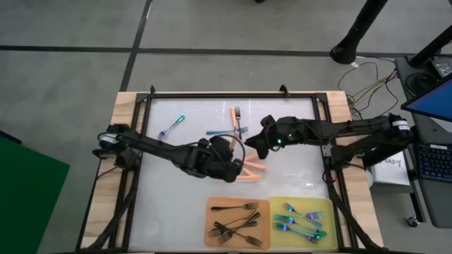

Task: Sort silverware by color (type)
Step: Put the orange fork into the transparent bin

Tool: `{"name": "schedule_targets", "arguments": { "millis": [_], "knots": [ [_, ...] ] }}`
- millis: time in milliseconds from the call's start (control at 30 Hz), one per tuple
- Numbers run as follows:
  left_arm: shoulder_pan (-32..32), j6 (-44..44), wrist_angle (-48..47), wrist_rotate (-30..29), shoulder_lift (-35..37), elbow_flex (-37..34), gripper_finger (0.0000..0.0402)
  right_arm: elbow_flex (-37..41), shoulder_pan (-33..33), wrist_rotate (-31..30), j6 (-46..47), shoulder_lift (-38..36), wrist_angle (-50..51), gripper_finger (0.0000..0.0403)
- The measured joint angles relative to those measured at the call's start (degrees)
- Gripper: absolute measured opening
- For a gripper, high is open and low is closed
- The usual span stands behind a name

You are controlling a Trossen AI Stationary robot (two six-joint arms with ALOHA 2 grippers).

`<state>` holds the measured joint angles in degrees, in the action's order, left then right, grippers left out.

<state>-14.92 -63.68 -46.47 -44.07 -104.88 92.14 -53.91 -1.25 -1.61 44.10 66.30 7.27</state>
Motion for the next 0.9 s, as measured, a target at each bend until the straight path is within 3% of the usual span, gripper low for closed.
{"name": "schedule_targets", "arguments": {
  "millis": [300,667,900],
  "knots": [
    [2.77,0.24,2.40,-1.52,-0.02,0.00,0.0026,0.02,-2.93,0.00,-0.23,1.31,-5.40,0.0095],
    [3.44,2.22,4.39,-1.08,-0.02,0.00,0.0026,0.02,-7.64,-0.01,-1.25,1.31,-6.68,0.0164],
    [5.27,5.79,8.57,0.09,-0.02,0.00,0.0026,0.02,-8.18,0.06,-1.10,1.31,-6.89,0.0178]
  ]
}}
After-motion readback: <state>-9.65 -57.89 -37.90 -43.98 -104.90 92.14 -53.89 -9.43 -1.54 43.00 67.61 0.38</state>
